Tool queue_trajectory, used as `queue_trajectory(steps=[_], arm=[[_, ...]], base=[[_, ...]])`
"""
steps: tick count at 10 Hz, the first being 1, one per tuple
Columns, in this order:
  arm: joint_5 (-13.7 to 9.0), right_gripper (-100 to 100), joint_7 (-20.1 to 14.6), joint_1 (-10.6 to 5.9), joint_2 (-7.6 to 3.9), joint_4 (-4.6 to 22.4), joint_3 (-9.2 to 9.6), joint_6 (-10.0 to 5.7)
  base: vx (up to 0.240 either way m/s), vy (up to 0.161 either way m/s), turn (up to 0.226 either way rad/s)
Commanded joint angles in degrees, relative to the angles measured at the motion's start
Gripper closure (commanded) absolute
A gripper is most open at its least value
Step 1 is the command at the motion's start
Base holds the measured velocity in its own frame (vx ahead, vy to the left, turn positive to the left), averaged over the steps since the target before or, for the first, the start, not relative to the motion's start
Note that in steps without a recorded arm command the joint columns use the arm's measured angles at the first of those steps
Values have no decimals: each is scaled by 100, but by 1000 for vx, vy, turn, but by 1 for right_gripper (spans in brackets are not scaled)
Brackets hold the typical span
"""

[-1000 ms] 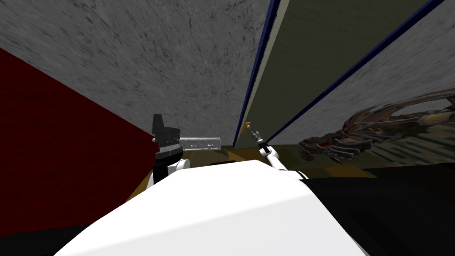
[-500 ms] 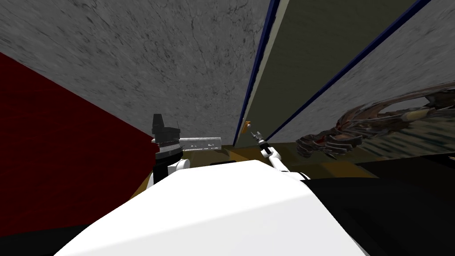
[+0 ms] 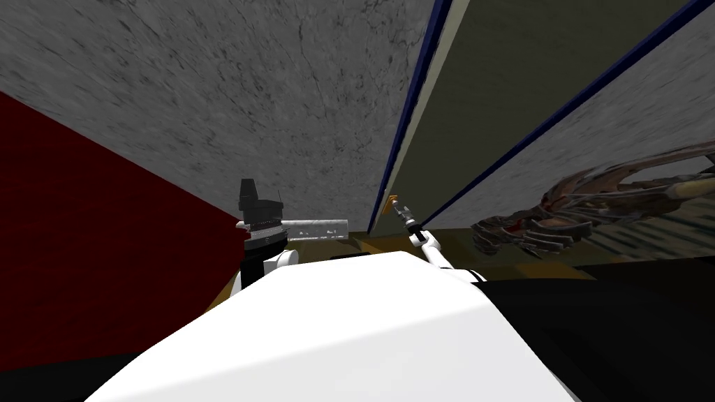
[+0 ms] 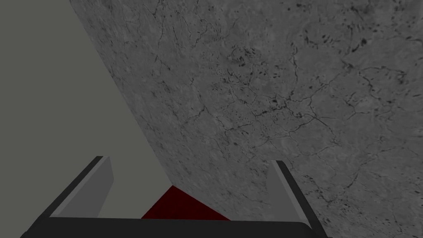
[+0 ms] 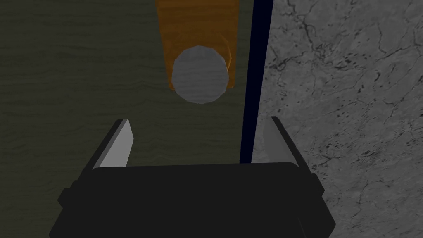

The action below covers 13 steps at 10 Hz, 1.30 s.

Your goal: Pull the door open

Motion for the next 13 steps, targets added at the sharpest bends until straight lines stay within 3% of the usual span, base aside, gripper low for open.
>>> queue_trajectory(steps=[1, 4, 5, 10, 13], arm=[[-2, -100, 51, -43, 39, 21, -28, 53], [-4, -100, 72, -66, 57, 37, -42, 72], [-4, 100, 72, -66, 57, 37, -42, 72], [-4, 100, 72, -66, 57, 37, -42, 72], [-358, 100, -376, -72, 116, -26, 85, 126]], base=[[233, 10, 59], [175, -14, 31], [-12, 3, 3], [-19, 1, 0], [-75, -88, 79]])
